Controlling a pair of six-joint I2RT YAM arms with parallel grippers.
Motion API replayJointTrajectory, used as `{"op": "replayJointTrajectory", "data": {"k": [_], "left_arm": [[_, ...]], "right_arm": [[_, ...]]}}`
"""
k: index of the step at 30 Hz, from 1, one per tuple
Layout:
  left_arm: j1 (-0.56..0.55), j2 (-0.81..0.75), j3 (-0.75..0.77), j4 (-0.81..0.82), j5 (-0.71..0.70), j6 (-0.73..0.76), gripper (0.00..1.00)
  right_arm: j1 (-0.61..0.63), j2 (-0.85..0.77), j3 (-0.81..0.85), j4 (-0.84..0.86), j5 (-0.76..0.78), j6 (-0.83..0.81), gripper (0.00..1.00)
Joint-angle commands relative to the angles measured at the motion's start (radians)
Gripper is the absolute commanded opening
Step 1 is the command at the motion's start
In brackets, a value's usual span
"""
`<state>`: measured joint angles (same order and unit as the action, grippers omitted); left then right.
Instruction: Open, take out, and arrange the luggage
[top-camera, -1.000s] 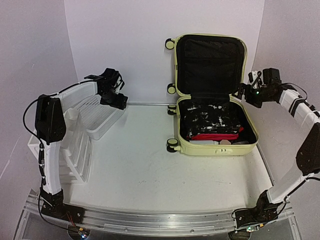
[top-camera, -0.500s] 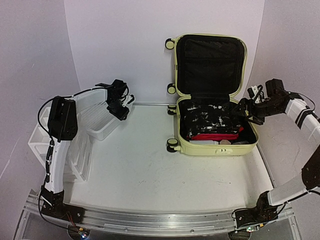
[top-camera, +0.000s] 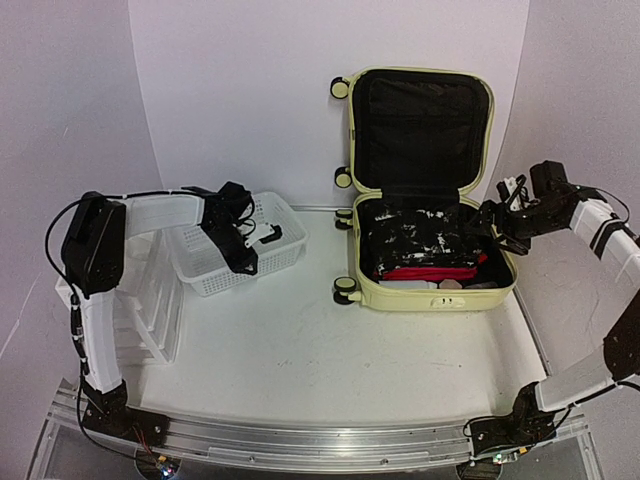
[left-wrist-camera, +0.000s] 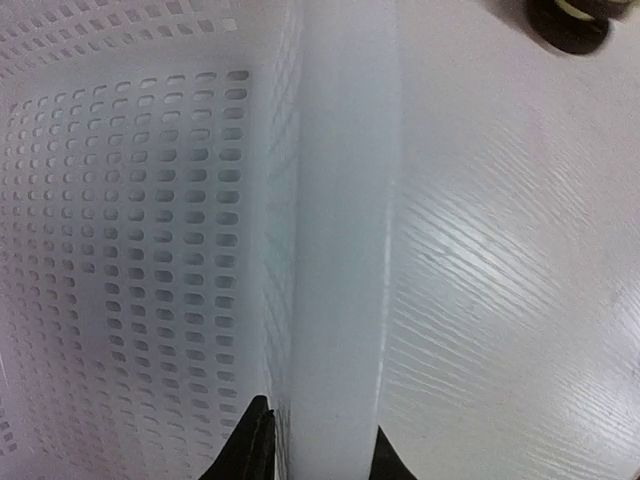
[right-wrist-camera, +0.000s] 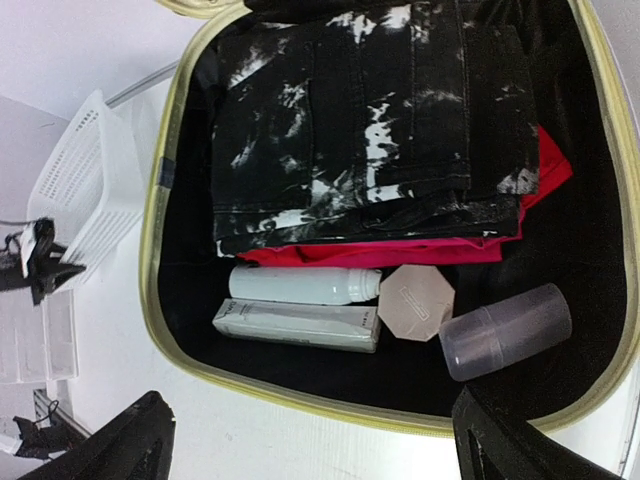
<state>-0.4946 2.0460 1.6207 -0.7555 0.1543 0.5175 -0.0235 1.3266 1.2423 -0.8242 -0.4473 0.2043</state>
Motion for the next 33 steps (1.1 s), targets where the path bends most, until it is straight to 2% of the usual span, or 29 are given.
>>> {"op": "replayJointTrajectory", "data": {"k": [1, 5, 8, 11, 18, 20, 25, 30, 31, 33], "left_arm": [[-0.068, -0.204, -0.155, 0.091, 0.136, 0.159, 0.22], [-0.107, -0.246, -0.214, 0.097, 0.142, 0.159, 0.2], [-0.133, -0.253, -0.244, 0.1, 0.154, 0.148, 0.19], [-0.171, -0.256, -0.277, 0.106, 0.145, 0.14, 0.17], [-0.23, -0.278, -0.35, 0.131, 0.131, 0.121, 0.14], [-0.241, -0.292, -0.372, 0.138, 0.134, 0.116, 0.13], [-0.27, -0.326, -0.418, 0.147, 0.142, 0.104, 0.13], [-0.277, -0.356, -0.45, 0.149, 0.15, 0.073, 0.17], [-0.277, -0.366, -0.456, 0.15, 0.148, 0.067, 0.19], [-0.277, -0.392, -0.468, 0.156, 0.132, 0.05, 0.31]], "right_arm": [[0.0, 0.041, 0.016, 0.01, 0.049, 0.083, 0.98], [0.031, 0.137, 0.079, -0.01, -0.04, 0.039, 0.98], [0.171, 0.181, 0.147, -0.062, 0.107, -0.081, 0.98], [0.256, 0.256, 0.219, -0.085, 0.202, -0.149, 0.97], [0.393, 0.468, 0.438, -0.172, 0.324, -0.323, 0.76], [0.424, 0.519, 0.476, -0.19, 0.363, -0.371, 0.73], [0.474, 0.652, 0.593, -0.225, 0.445, -0.429, 0.74], [0.518, 0.764, 0.694, -0.23, 0.505, -0.447, 0.78], [0.526, 0.787, 0.714, -0.233, 0.519, -0.452, 0.8], [0.544, 0.83, 0.749, -0.235, 0.563, -0.463, 0.83]]}}
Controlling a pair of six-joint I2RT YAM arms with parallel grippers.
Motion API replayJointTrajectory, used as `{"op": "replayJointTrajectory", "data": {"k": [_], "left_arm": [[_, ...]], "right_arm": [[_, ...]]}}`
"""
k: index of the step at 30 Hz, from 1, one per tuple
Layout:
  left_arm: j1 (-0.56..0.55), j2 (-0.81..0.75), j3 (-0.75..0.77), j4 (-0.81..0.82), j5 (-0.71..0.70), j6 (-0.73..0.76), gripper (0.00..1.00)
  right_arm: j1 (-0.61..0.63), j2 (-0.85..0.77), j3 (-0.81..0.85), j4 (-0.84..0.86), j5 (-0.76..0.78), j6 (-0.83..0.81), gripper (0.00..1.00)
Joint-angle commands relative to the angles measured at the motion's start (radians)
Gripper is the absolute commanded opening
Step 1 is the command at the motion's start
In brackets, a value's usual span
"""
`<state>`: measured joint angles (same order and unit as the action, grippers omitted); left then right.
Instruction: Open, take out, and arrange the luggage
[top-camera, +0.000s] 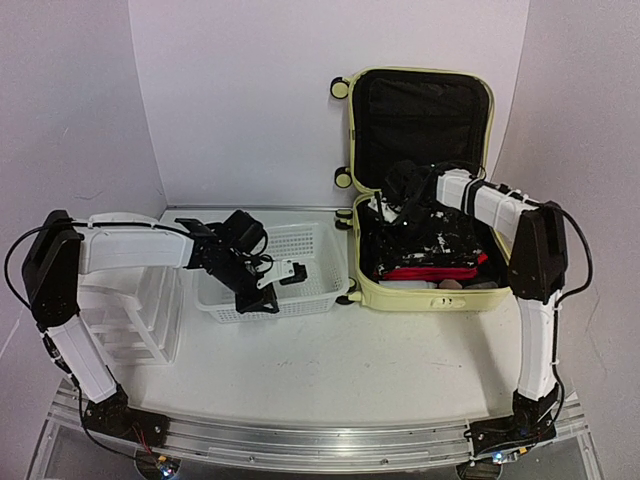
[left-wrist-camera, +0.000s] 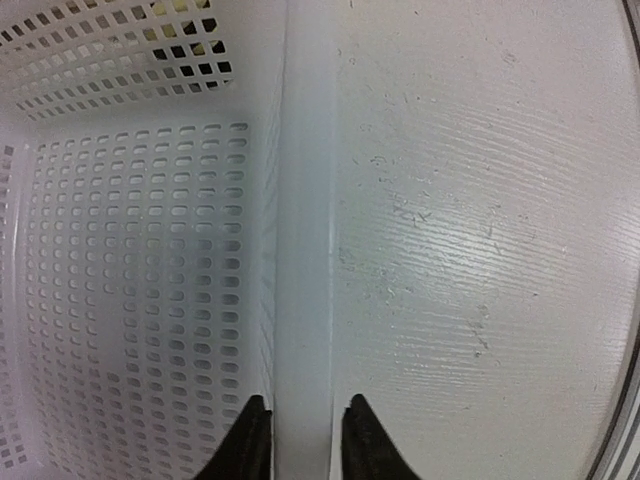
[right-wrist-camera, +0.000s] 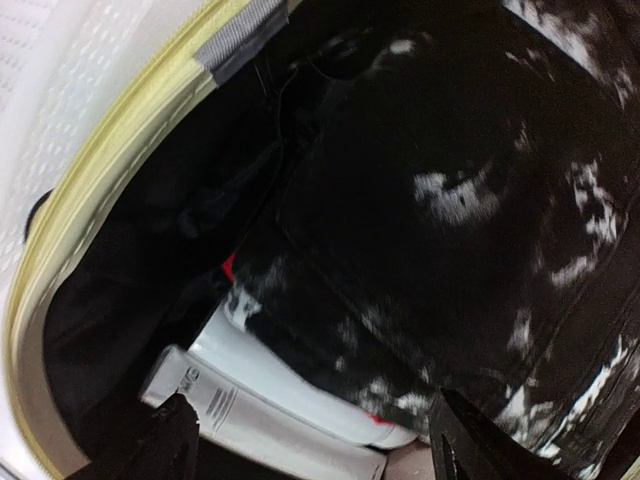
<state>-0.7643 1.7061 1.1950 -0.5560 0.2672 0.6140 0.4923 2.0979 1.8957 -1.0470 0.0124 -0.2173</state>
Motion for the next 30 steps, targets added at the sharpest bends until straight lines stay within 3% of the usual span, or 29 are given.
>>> {"op": "replayJointTrajectory", "data": {"k": [1, 5, 14, 18, 23, 30], "left_arm": [[-0.007, -0.072, -0.045, -0.043, 0.011, -0.056, 0.36], [-0.007, -0.156, -0.046, -0.021, 0.009, -0.102, 0.58], [-0.007, -0.321, 0.0, 0.103, 0.113, -0.369, 0.8], [-0.007, -0.355, 0.009, 0.181, 0.111, -0.519, 0.83], [-0.007, -0.406, -0.012, 0.25, 0.004, -0.676, 0.84], [-0.007, -0.455, -0.031, 0.244, -0.179, -0.778, 0.86]], "right_arm": [[0.036, 0.079, 0.115, -0.014, 0.122, -0.046, 0.84], [0.054, 0.147, 0.183, -0.022, 0.188, -0.042, 0.87], [0.103, 0.269, 0.276, -0.024, 0.317, 0.019, 0.94], [0.118, 0.319, 0.305, -0.009, 0.438, 0.052, 0.96], [0.126, 0.338, 0.294, 0.04, 0.556, 0.057, 0.93], [0.126, 0.308, 0.24, 0.111, 0.512, 0.05, 0.72]]}}
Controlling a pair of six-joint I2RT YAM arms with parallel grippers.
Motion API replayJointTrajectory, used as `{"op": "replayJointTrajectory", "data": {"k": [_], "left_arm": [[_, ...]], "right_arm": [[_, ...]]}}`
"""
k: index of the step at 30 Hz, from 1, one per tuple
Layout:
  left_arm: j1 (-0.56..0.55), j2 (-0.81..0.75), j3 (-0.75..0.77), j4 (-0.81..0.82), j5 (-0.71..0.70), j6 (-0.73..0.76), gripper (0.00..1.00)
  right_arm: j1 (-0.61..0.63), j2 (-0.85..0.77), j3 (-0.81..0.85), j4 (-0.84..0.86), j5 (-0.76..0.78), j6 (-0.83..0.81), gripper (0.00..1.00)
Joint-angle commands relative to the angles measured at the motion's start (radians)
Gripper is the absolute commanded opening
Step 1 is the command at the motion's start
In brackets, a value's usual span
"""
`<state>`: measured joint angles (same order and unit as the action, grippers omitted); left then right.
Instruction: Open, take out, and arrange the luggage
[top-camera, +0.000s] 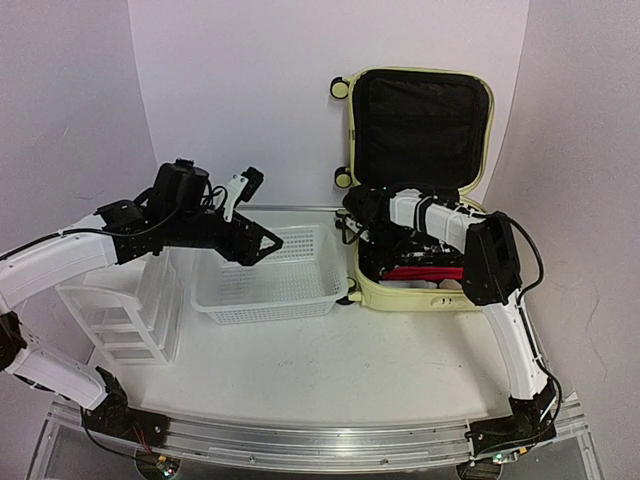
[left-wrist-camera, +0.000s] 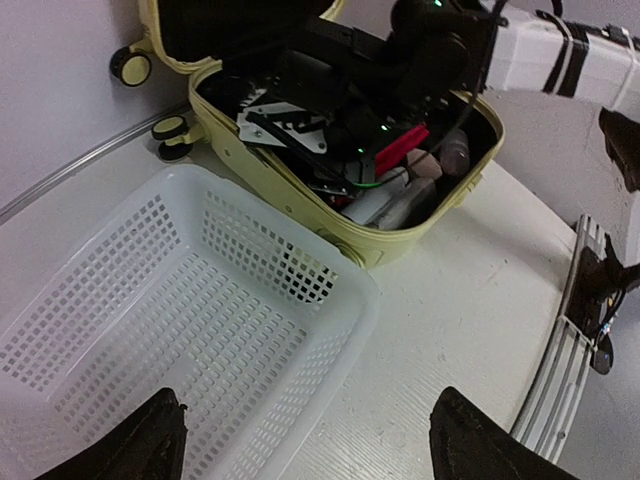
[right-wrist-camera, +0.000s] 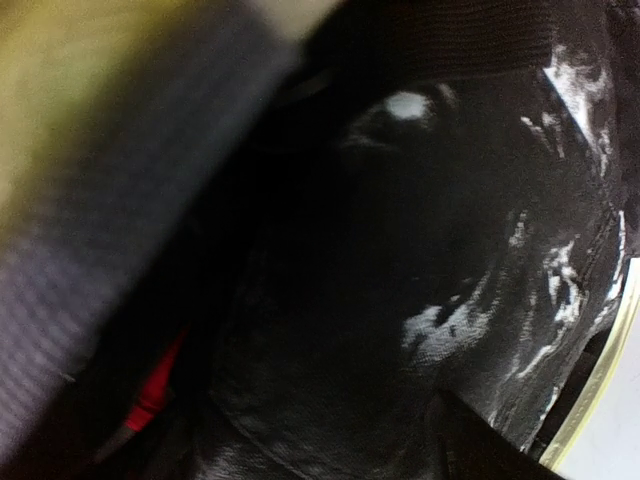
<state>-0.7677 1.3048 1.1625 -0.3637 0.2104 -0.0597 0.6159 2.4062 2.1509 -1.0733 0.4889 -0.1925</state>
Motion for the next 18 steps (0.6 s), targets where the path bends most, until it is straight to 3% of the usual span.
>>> {"op": "replayJointTrajectory", "data": {"k": [1, 6, 11, 18], "left_arm": [[-0.004, -0.054, 0.003, 0.042, -0.146, -0.123, 0.86], [-0.004, -0.027, 0.035, -0.008, -0.2, -0.239, 0.91], [-0.004, -0.008, 0.037, -0.001, -0.254, -0.403, 0.97], [-0.002, 0.032, 0.042, 0.045, -0.26, -0.59, 1.0]], "right_arm": [[0.003, -0.011, -0.019, 0.143, 0.023, 0.025, 0.68], [0.001, -0.036, -0.027, 0.158, -0.015, 0.031, 0.45], [0.001, -0.071, -0.047, 0.176, -0.025, 0.025, 0.16], [-0.009, -0.164, -0.109, 0.231, -0.086, 0.008, 0.05]]}}
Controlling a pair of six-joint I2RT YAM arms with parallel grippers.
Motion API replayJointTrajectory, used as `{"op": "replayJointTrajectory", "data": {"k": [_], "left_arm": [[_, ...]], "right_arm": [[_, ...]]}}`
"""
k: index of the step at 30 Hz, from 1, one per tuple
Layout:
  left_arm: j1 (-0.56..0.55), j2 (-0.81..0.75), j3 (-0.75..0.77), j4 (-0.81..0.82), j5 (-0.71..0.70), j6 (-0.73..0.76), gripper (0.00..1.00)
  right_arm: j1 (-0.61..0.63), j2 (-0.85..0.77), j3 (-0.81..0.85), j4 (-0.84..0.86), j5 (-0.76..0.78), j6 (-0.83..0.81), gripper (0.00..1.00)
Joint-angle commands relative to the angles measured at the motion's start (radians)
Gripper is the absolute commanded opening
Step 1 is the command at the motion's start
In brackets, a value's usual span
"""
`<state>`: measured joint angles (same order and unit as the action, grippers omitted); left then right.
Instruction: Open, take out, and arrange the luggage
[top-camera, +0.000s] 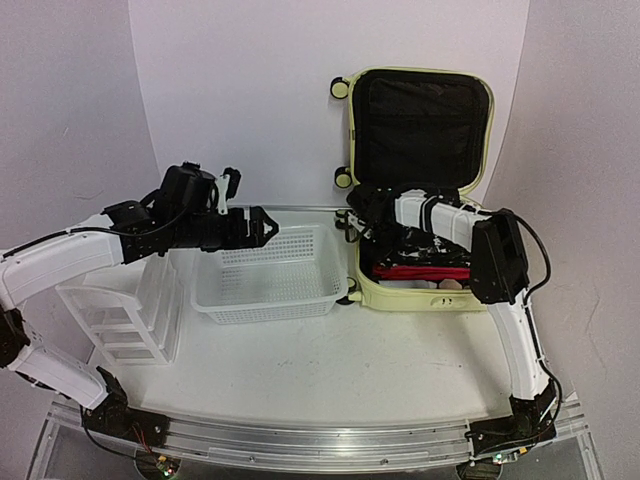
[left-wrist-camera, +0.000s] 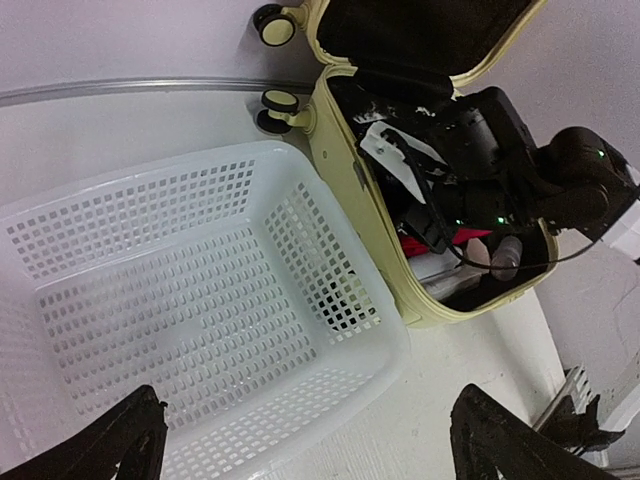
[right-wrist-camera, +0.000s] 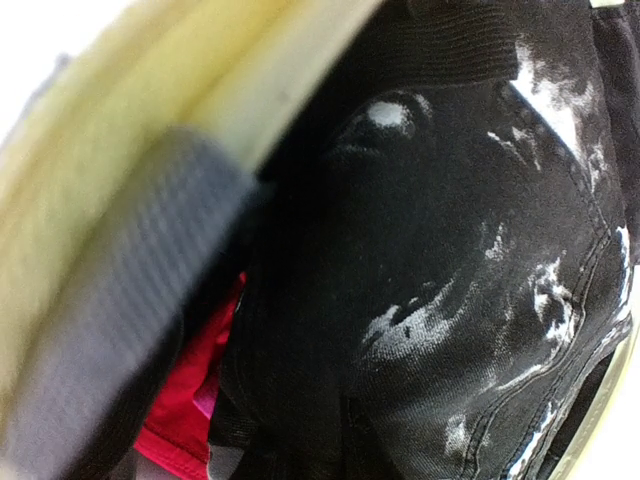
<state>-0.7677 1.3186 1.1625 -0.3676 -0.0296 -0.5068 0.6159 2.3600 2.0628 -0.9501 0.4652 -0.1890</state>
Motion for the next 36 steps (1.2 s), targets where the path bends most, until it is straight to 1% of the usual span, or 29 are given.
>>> {"op": "replayJointTrajectory", "data": {"k": [1, 2, 5, 9, 13, 16, 19, 23, 26, 30, 36], "left_arm": [[-0.001, 0.029, 0.046, 0.062, -0.008, -0.155, 1.0], [-0.001, 0.039, 0.051, 0.07, 0.001, -0.172, 1.0], [0.002, 0.085, 0.076, 0.079, 0.026, -0.231, 0.99], [0.008, 0.149, 0.12, 0.083, 0.088, -0.315, 1.0], [0.027, 0.235, 0.172, 0.126, 0.157, -0.458, 1.0], [0.049, 0.344, 0.235, 0.162, 0.234, -0.61, 0.99], [0.053, 0.517, 0.399, 0.177, 0.341, -0.702, 0.96], [0.039, 0.699, 0.605, 0.181, 0.395, -0.819, 0.95], [0.027, 0.809, 0.75, 0.181, 0.388, -0.856, 0.94], [0.014, 0.936, 0.895, 0.181, 0.345, -0.929, 0.94], [-0.004, 1.128, 1.148, 0.167, 0.272, -0.915, 0.93]], "right_arm": [[-0.016, -0.131, -0.028, 0.113, -0.083, 0.004, 0.03], [-0.025, -0.147, -0.036, 0.117, -0.102, 0.006, 0.0], [-0.059, -0.18, -0.059, 0.127, -0.18, 0.022, 0.0], [-0.109, -0.226, -0.108, 0.156, -0.331, 0.04, 0.0], [-0.161, -0.263, -0.156, 0.187, -0.467, 0.066, 0.0], [-0.194, -0.3, -0.209, 0.232, -0.562, 0.08, 0.0], [-0.217, -0.333, -0.254, 0.271, -0.617, 0.092, 0.0], [-0.243, -0.362, -0.279, 0.285, -0.653, 0.105, 0.0], [-0.266, -0.384, -0.297, 0.291, -0.69, 0.11, 0.0], [-0.286, -0.419, -0.331, 0.311, -0.723, 0.118, 0.0], [-0.301, -0.462, -0.398, 0.358, -0.774, 0.112, 0.0]]}}
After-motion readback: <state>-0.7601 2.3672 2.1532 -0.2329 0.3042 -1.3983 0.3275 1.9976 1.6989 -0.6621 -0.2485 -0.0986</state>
